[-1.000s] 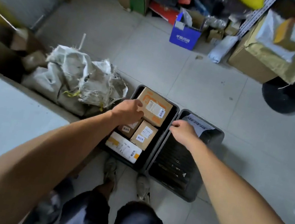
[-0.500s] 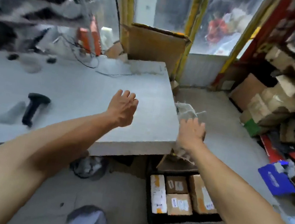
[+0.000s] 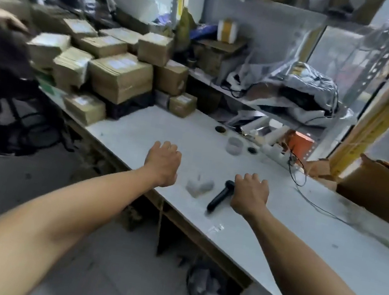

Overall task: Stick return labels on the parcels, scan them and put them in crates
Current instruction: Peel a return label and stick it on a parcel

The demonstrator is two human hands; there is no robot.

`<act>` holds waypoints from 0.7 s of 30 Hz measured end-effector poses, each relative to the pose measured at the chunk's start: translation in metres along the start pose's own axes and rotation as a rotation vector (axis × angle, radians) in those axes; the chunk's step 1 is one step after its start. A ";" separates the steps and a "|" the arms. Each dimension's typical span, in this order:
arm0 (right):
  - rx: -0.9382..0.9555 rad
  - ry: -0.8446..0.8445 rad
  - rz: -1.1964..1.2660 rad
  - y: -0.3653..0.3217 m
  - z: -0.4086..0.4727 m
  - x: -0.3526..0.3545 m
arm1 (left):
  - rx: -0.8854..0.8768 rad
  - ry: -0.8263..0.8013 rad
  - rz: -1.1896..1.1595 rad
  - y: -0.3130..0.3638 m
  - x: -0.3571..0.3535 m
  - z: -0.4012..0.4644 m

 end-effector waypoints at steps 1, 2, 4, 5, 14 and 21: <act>0.037 0.000 0.001 -0.022 0.015 0.005 | 0.041 -0.016 -0.016 -0.022 -0.007 0.000; 0.067 -0.003 0.005 -0.042 0.028 0.009 | 0.076 -0.034 -0.034 -0.041 -0.014 0.001; 0.116 0.009 0.026 -0.076 0.053 0.017 | 0.133 -0.067 -0.065 -0.076 -0.026 0.004; 0.136 0.018 0.034 -0.091 0.066 0.021 | 0.156 -0.079 -0.078 -0.091 -0.031 0.008; 0.256 0.039 0.071 -0.170 0.200 0.046 | 0.277 -0.114 -0.159 -0.182 -0.063 0.084; 0.317 0.040 0.140 -0.218 0.314 0.066 | 0.366 -0.100 -0.263 -0.245 -0.072 0.162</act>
Point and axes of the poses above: each hand's wrist, its own z-axis towards the middle knuckle, its own x-axis out of the back of the hand, y = z × x, the point moved 2 cm from there along z, towards the middle knuckle, and after that the axes turned 2 degrees about z, right-handed, at the moved point
